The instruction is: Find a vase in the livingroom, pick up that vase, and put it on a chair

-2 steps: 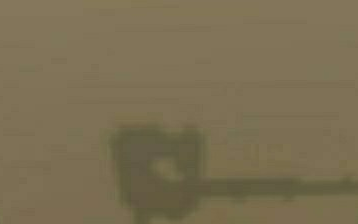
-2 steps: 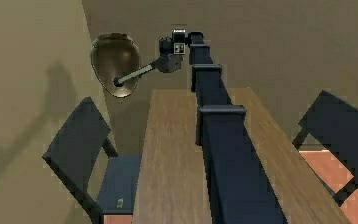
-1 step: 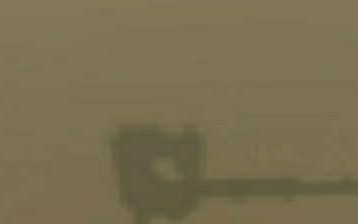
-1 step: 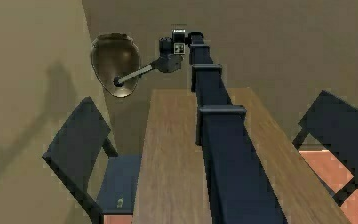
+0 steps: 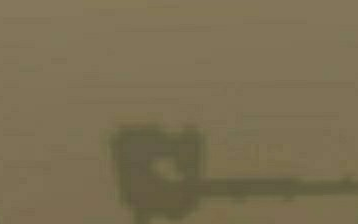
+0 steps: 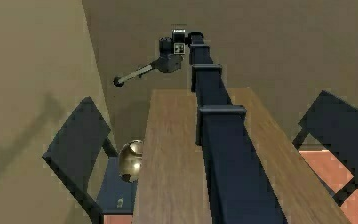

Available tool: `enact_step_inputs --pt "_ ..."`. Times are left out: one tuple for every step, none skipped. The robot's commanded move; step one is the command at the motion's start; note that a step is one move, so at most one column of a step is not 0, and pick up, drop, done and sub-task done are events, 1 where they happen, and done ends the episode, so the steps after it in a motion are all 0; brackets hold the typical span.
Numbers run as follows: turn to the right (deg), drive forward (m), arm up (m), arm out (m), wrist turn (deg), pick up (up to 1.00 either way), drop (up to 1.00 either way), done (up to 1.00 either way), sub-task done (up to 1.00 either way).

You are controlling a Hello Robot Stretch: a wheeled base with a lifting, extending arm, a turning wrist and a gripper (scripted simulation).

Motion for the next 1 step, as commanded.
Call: enact_step_inputs --pt "0.0 0.0 0.0 -0.1 0.0 0.0 0.0 0.0 0.0"
